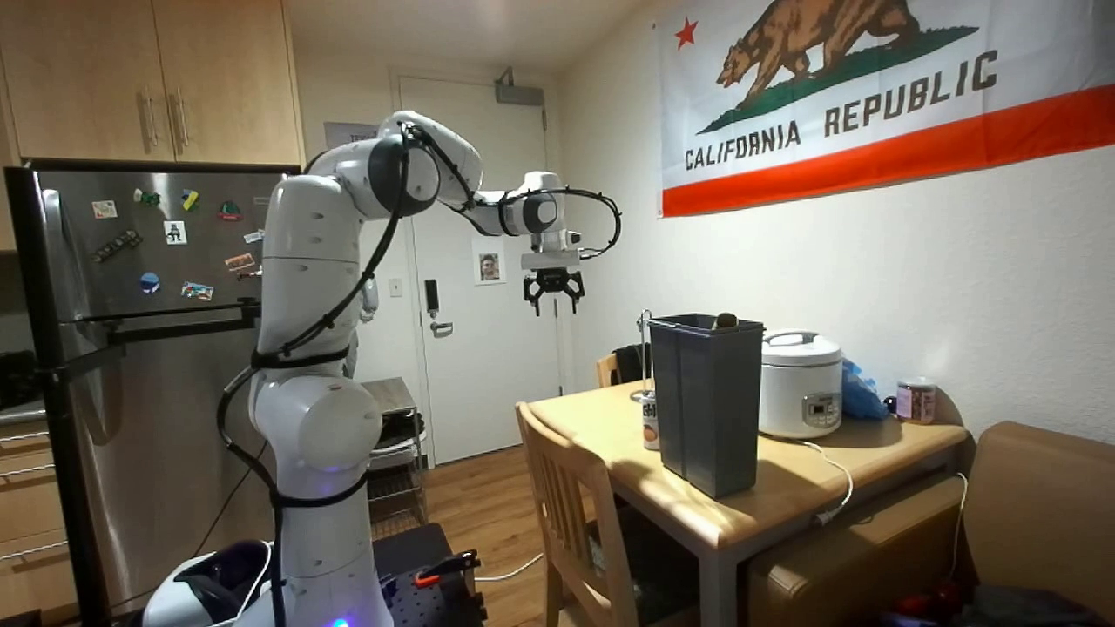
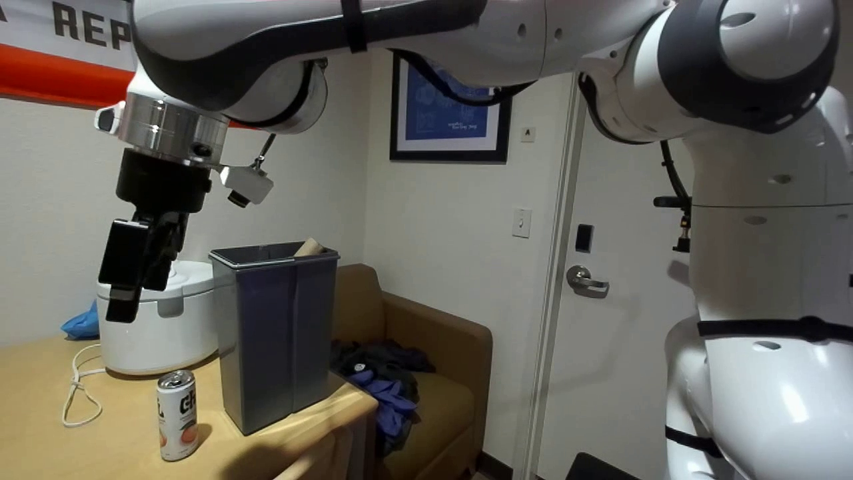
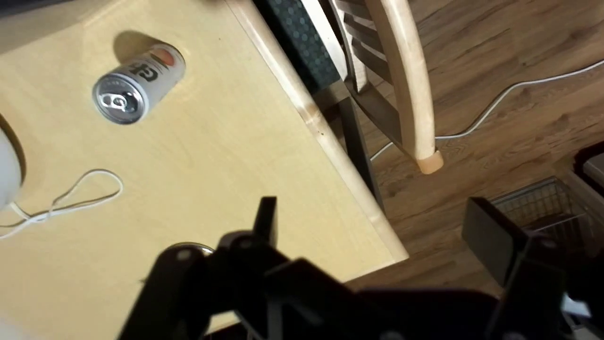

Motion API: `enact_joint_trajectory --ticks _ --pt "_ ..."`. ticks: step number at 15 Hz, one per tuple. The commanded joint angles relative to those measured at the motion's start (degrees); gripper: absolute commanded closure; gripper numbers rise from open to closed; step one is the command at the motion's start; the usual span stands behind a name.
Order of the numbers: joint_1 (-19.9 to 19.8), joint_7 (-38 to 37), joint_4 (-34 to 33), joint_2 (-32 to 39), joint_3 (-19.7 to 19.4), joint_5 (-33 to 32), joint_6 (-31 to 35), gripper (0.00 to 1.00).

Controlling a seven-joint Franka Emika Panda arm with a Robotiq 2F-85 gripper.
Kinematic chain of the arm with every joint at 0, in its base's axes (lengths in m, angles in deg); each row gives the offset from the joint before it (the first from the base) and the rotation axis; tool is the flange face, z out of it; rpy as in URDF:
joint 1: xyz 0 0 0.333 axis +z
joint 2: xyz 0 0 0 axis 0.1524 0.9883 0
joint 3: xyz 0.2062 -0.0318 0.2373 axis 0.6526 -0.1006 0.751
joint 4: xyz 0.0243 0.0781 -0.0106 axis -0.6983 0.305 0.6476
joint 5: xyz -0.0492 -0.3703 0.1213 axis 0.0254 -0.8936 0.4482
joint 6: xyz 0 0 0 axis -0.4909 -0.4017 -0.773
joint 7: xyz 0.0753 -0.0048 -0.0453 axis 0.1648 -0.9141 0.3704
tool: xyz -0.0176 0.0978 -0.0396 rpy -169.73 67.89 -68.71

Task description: Put the can in the bin

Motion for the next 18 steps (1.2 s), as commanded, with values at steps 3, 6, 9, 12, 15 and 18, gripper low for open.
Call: enact_joint_trajectory --ticks 3,6,9,12,15,18 --pt "1.47 -9.28 -6.77 7.63 1.84 -9.16 -2.8 0.0" --pt "3.4 -13.05 -10.81 12.27 0.96 -17.48 -6.53 0.0" --pt "5.08 -15.7 -15.1 16.21 -0.17 -24.19 -10.94 0.0" --pt "5.86 -14.0 -18.22 18.53 0.21 -25.91 -14.03 0.0" --pt "5.34 -14.07 -16.53 18.19 0.27 -24.78 -12.03 0.0" --pt "5.58 -14.66 -16.28 18.72 0.43 -24.64 -9.78 0.0"
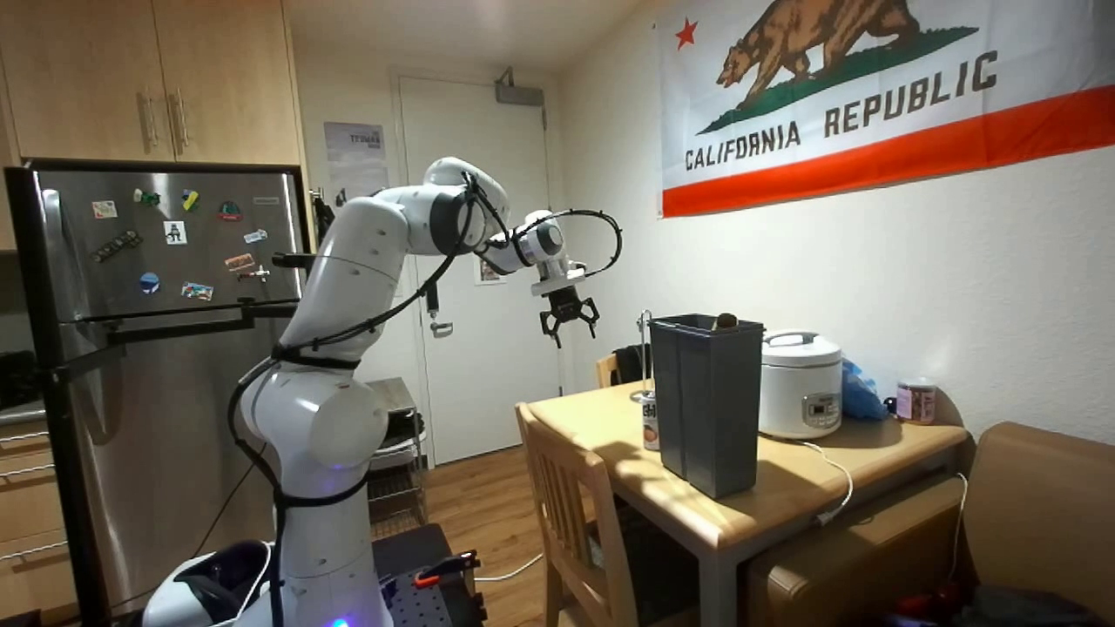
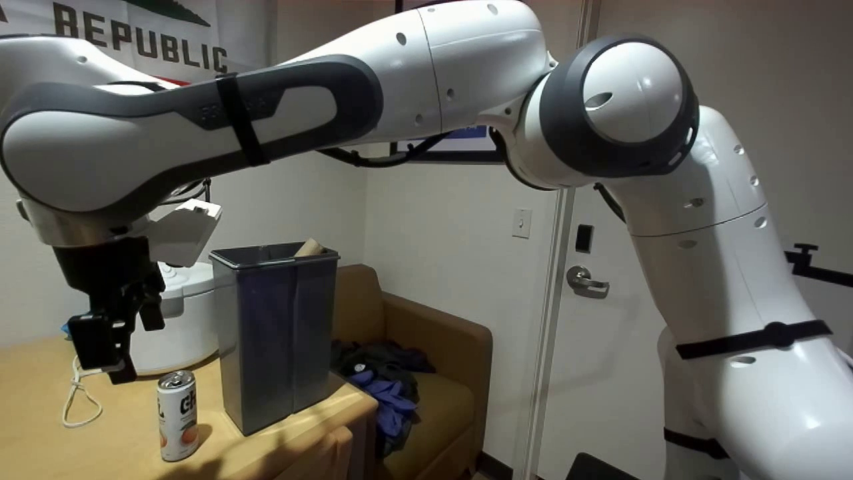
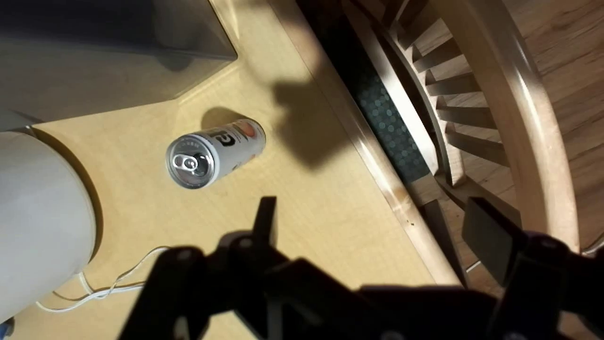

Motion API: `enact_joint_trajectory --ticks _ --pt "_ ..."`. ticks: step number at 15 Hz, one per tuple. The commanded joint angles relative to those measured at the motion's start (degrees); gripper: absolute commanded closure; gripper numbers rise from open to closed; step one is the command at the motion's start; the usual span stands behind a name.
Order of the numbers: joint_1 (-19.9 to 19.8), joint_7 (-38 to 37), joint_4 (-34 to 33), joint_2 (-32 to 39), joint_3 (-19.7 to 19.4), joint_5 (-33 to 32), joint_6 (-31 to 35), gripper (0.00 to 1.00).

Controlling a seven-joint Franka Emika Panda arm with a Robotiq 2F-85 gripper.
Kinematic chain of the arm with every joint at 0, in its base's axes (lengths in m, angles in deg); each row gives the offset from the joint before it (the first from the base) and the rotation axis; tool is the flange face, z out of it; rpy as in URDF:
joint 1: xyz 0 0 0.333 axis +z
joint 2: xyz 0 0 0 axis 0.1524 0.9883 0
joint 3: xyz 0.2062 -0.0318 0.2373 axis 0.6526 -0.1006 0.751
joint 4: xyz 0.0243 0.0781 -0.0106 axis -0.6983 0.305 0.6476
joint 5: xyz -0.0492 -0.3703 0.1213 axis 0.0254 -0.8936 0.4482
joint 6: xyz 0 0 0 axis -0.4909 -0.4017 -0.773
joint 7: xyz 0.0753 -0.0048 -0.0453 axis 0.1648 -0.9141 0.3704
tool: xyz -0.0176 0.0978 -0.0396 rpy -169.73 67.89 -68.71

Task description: Put the can in the bin

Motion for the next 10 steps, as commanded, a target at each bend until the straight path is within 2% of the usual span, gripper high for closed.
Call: enact_joint_trajectory --ticks 1,10 --pt "0.4 -0.75 -1.1 1.84 -0.65 -0.84 2.39 0.0" --pt "-1.14 2.42 -14.38 14.25 -5.94 -2.13 1.87 0.0"
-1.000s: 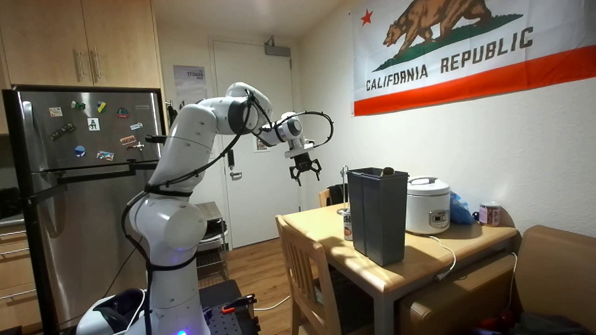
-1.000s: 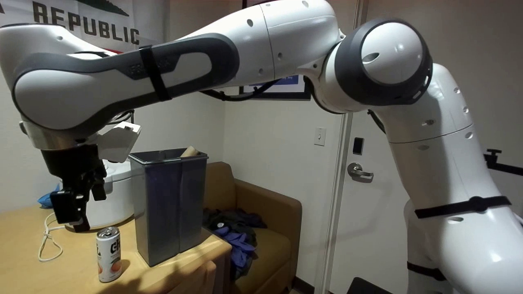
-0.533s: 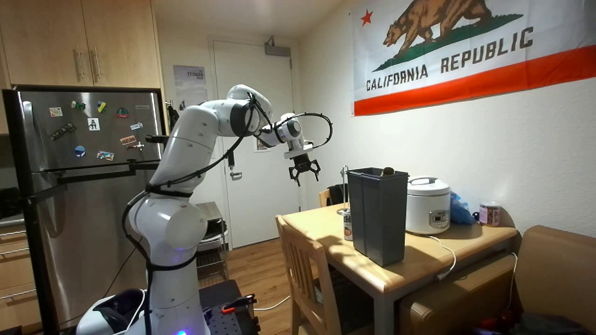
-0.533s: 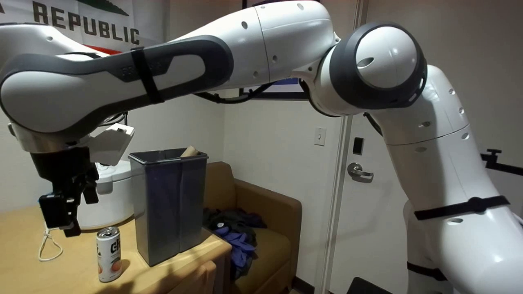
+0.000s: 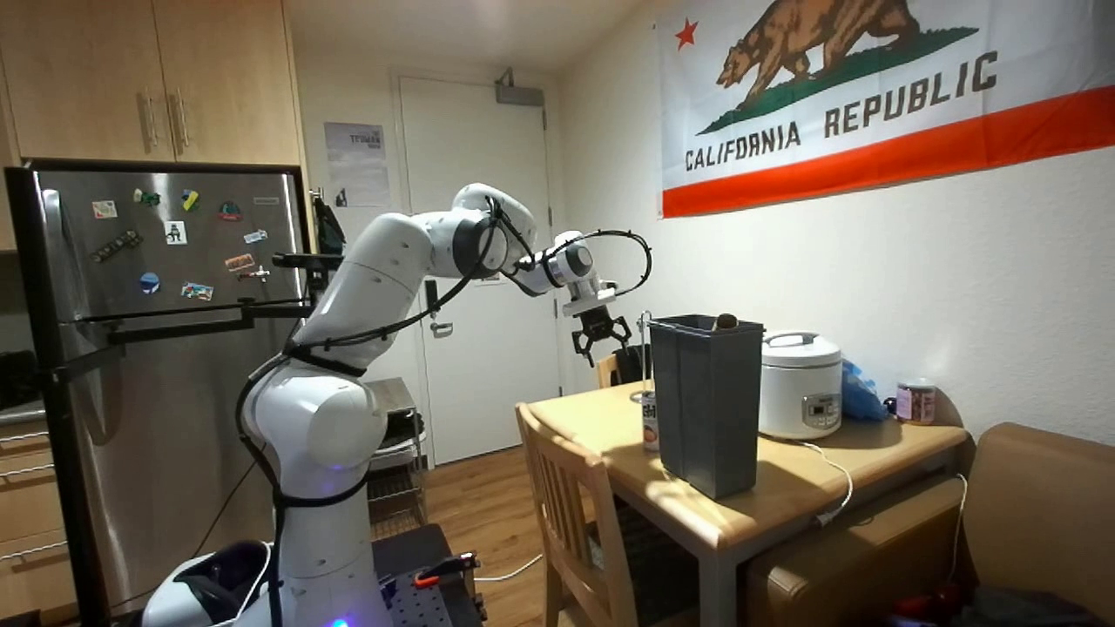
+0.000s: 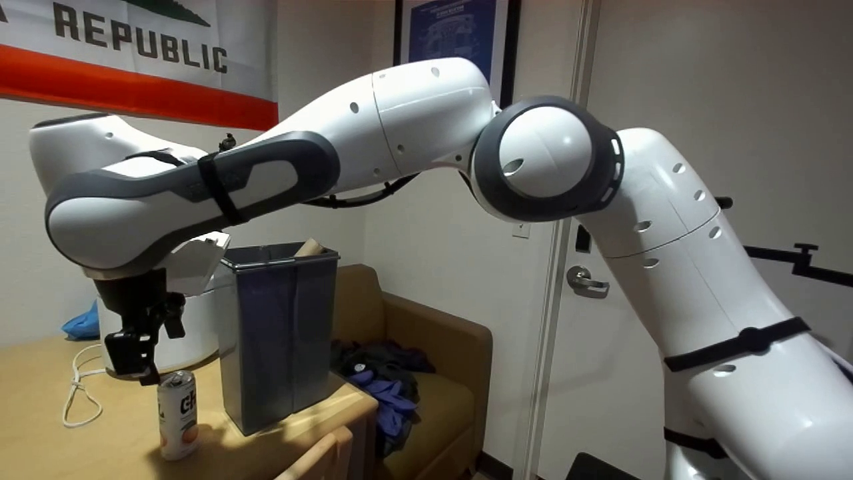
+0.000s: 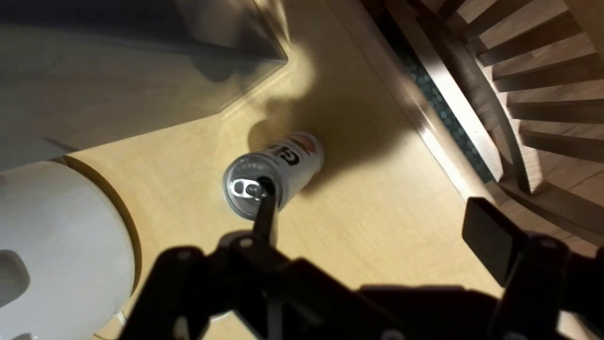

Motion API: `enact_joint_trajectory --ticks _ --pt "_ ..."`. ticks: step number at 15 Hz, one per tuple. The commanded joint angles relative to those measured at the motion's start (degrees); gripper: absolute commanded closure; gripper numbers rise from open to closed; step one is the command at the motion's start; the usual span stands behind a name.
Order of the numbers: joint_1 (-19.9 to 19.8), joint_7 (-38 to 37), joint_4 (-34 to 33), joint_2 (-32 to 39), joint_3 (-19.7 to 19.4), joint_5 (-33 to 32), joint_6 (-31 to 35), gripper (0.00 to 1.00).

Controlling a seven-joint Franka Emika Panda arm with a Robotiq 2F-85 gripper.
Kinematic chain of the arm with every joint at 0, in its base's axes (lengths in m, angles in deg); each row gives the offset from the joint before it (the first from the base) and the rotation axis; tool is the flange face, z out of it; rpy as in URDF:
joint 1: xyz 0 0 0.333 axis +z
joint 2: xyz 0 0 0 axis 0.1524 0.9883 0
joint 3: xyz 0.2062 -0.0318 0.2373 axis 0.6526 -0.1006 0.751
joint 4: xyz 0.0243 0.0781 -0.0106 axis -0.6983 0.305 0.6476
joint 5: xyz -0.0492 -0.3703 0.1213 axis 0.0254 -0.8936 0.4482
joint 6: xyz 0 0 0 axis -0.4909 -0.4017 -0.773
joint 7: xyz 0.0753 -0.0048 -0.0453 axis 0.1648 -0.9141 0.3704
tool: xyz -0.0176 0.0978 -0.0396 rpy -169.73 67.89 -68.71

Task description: Put the can in the bin

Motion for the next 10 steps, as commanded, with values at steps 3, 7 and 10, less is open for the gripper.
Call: enact_joint_trajectory --ticks 3,7,10 --pt "-0.35 3.15 -11.13 8.34 -1.83 -0.04 -1.68 0.0" --pt "0.3 1.96 -14.81 12.59 -2.94 0.11 -0.95 0.0" --pt "-0.41 2.0 -12.44 11.76 -2.02 0.0 0.2 0.0"
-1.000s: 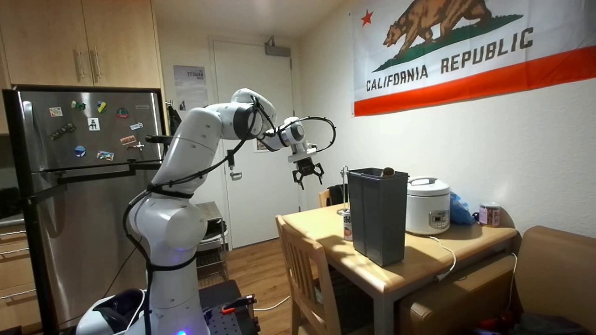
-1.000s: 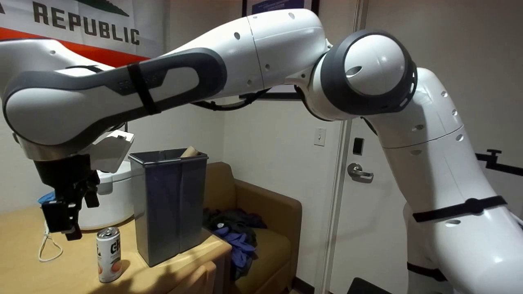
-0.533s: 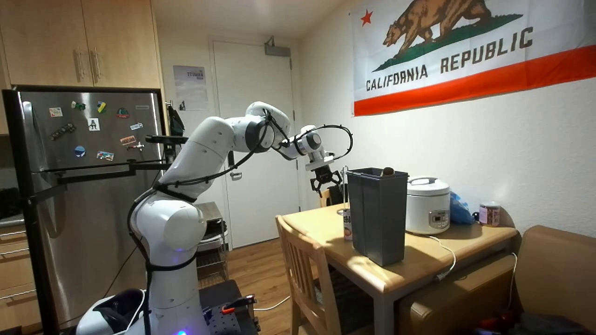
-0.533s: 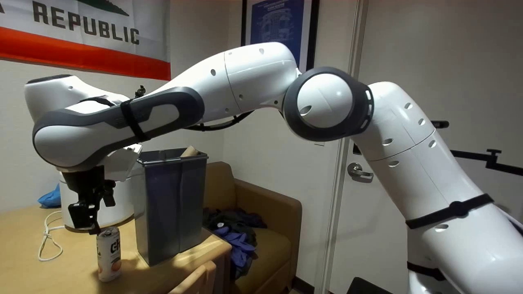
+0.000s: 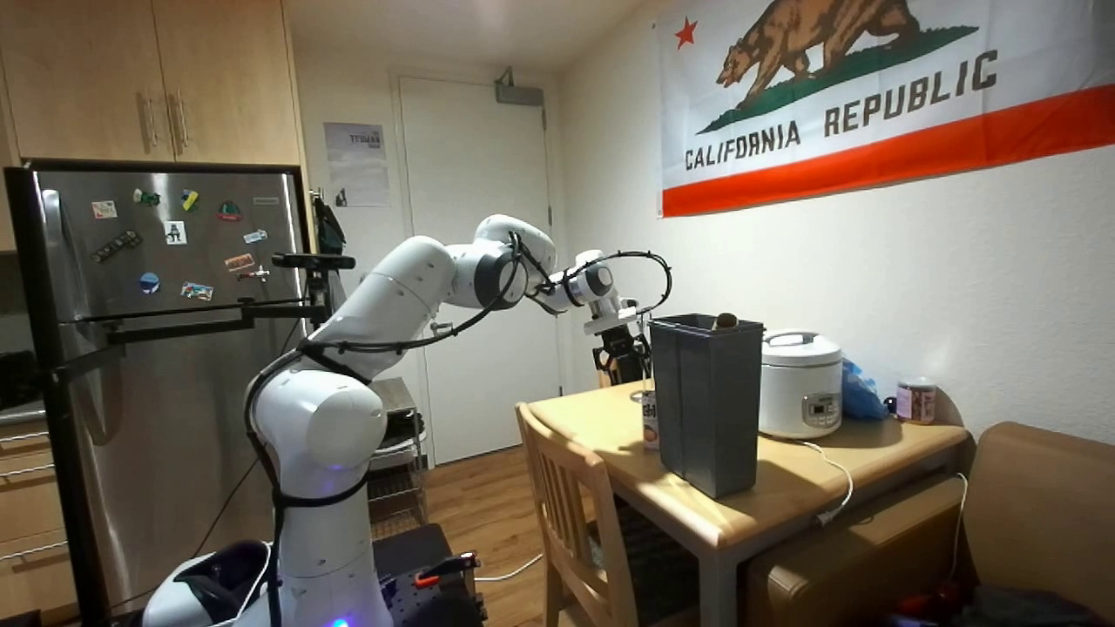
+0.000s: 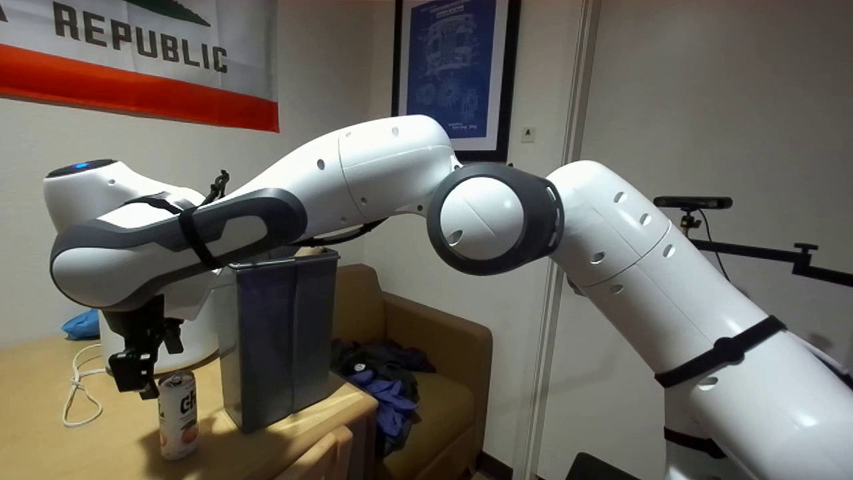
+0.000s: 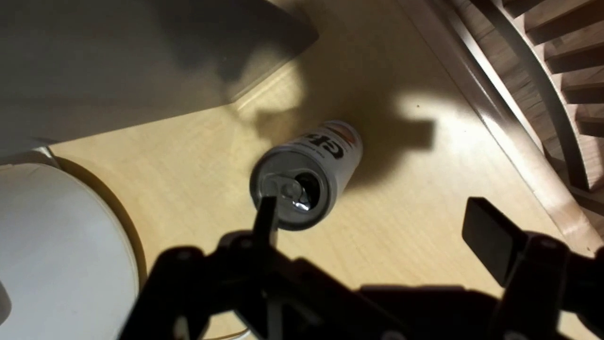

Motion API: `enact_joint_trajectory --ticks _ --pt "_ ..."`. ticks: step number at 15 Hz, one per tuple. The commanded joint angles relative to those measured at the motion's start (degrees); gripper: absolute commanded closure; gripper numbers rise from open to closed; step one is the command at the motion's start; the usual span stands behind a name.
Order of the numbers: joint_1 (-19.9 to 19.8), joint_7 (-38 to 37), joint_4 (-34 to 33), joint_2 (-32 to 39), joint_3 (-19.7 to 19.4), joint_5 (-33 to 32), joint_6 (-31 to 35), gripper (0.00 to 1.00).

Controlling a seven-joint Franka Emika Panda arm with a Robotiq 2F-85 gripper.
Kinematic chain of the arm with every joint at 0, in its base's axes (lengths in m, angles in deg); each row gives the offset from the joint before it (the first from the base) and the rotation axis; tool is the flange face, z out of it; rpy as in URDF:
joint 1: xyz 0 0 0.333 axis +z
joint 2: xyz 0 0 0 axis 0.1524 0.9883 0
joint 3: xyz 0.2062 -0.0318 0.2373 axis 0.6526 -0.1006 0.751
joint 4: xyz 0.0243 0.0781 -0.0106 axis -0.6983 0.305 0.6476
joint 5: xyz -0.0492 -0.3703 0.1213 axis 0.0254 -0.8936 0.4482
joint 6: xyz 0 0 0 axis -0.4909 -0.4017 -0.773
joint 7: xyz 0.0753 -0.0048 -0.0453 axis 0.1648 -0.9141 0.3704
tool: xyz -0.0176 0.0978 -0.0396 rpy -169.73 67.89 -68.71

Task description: Put the can in the bin

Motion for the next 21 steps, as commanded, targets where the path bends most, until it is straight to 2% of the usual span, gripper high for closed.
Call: enact_joint_trajectory --ticks 1,12,21 --pt "0.12 0.0 -0.52 0.41 0.0 0.0 0.06 0.0" --pt "-0.46 -1.86 -0.77 0.99 -2.46 -0.38 0.57 0.0" --pt "1.35 -0.22 -6.2 5.59 -2.04 0.11 -1.33 0.0"
